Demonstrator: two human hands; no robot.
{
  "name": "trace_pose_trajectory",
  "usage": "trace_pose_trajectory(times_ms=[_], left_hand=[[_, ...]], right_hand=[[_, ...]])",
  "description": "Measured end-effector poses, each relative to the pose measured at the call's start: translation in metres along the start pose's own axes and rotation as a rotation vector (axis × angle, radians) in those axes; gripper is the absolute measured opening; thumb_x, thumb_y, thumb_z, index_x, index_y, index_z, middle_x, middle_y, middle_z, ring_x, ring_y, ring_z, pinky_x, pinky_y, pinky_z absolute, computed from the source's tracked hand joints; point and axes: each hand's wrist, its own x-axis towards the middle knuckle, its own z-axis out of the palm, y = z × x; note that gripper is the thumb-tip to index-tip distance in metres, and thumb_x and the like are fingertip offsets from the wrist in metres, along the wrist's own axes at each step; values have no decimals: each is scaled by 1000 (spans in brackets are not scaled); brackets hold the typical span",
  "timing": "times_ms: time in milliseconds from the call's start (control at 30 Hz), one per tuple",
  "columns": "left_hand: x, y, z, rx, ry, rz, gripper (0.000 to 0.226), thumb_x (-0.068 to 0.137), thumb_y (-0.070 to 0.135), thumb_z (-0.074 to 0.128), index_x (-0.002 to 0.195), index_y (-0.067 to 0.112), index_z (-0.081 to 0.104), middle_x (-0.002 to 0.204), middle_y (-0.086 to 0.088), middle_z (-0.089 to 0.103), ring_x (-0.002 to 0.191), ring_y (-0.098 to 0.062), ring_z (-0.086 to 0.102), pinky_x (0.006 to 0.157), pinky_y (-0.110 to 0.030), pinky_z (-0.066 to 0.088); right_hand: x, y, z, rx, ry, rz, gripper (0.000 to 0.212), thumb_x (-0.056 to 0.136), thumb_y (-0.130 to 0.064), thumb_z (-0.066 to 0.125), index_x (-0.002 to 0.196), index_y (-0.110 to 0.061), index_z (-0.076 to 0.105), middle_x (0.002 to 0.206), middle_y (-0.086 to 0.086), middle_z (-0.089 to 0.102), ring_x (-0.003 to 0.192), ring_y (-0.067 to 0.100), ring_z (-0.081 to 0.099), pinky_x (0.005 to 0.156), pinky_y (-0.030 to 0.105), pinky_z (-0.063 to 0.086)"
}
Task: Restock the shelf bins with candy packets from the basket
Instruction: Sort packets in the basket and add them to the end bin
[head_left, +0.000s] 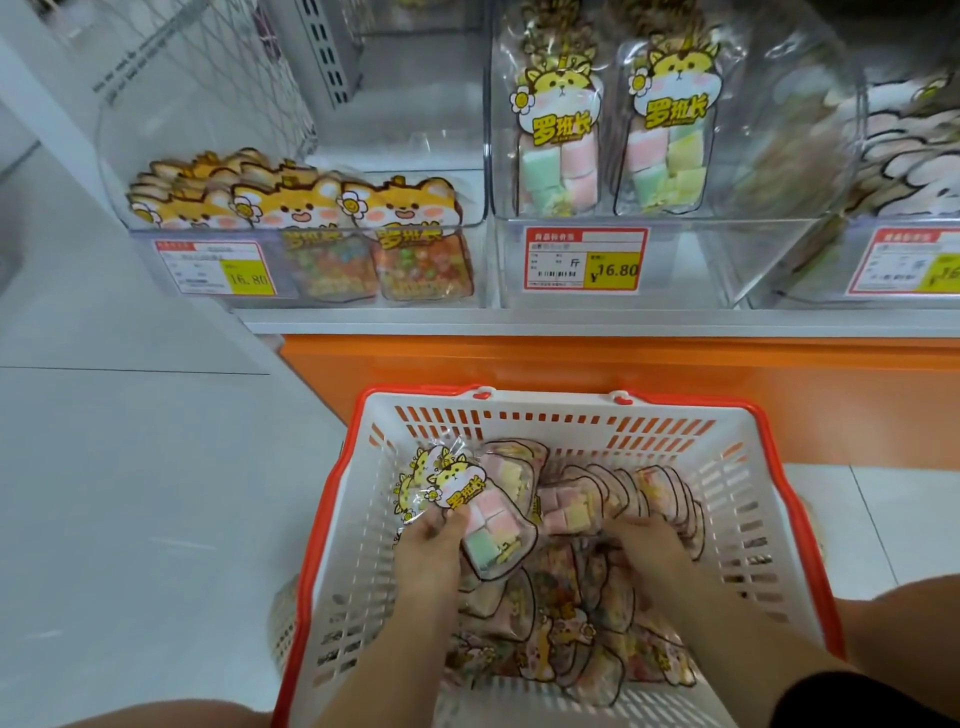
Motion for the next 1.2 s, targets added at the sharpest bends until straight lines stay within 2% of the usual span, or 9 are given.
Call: trace_pose_trajectory(times_ms=[100, 233, 467, 600, 800, 900, 967, 1100, 1200], left_hand=[[-5, 1, 0, 36, -22, 18, 26, 93, 20, 68, 93, -5, 65, 96, -27, 71, 80, -33, 71, 74, -43, 58], [-16, 7, 2, 58, -51, 25, 15, 97, 23, 64, 87, 15, 71, 93, -7, 73, 87, -28, 70, 87, -51, 58], [-24, 13, 0, -15, -75, -84, 24, 105, 19, 47, 111, 2, 63, 96, -18, 72, 71, -30, 72, 56, -36, 59], [-45, 17, 3, -148, -123, -154, 28, 105, 27, 48, 117, 6, 60, 97, -22, 73, 71, -33, 73, 53, -38, 56], [-86, 40, 8, -292, -208, -107, 29, 107, 20, 46, 126, 2, 59, 99, -23, 74, 81, -36, 75, 61, -44, 59], [-110, 57, 8, -332, -295, -19, 26, 105, 17, 48, 119, 1, 64, 87, -20, 75, 68, -32, 72, 55, -39, 58], [-125, 69, 9, -371, -304, 22, 29, 104, 24, 49, 118, 4, 65, 80, -15, 75, 70, -30, 70, 61, -41, 57], [-148, 91, 8, -439, -422, 106, 48, 100, 54, 44, 112, 15, 70, 96, -8, 77, 92, -29, 72, 79, -42, 55], [-158, 103, 7, -326, -489, 240, 38, 93, 37, 62, 123, 14, 66, 112, -9, 74, 99, -27, 71, 82, -40, 55]], right_hand=[[13, 1, 11, 23, -46, 70, 23, 91, -15, 70, 73, -1, 65, 60, 13, 63, 70, 33, 58, 71, 42, 50], [18, 1, 18, -89, -70, -20, 14, 91, -18, 67, 81, -8, 66, 69, 8, 63, 68, 25, 58, 75, 42, 52], [-36, -23, 11, 46, 134, -188, 16, 95, -16, 55, 90, -3, 63, 75, 19, 65, 63, 26, 54, 59, 37, 43], [-92, -24, 3, 179, 261, -346, 23, 96, -15, 58, 74, -9, 55, 60, 4, 52, 55, 20, 46, 53, 31, 33], [-157, -18, 5, 482, 99, -340, 18, 87, -25, 68, 77, -13, 58, 85, 25, 67, 83, 41, 69, 87, 58, 54], [-186, -18, 5, 464, -12, -398, 16, 92, -17, 66, 80, -11, 57, 77, 13, 71, 79, 25, 72, 78, 45, 57], [-203, -22, 5, 369, -36, -465, 24, 90, -16, 67, 72, -9, 53, 67, 5, 61, 65, 18, 59, 67, 35, 46], [-225, -37, 2, 236, -81, -612, 37, 85, -19, 73, 61, -10, 47, 50, -8, 43, 46, 6, 35, 55, 23, 33], [-241, -47, -1, 170, -159, -710, 40, 84, -20, 75, 54, -18, 49, 45, -12, 45, 45, 5, 37, 57, 26, 34]])
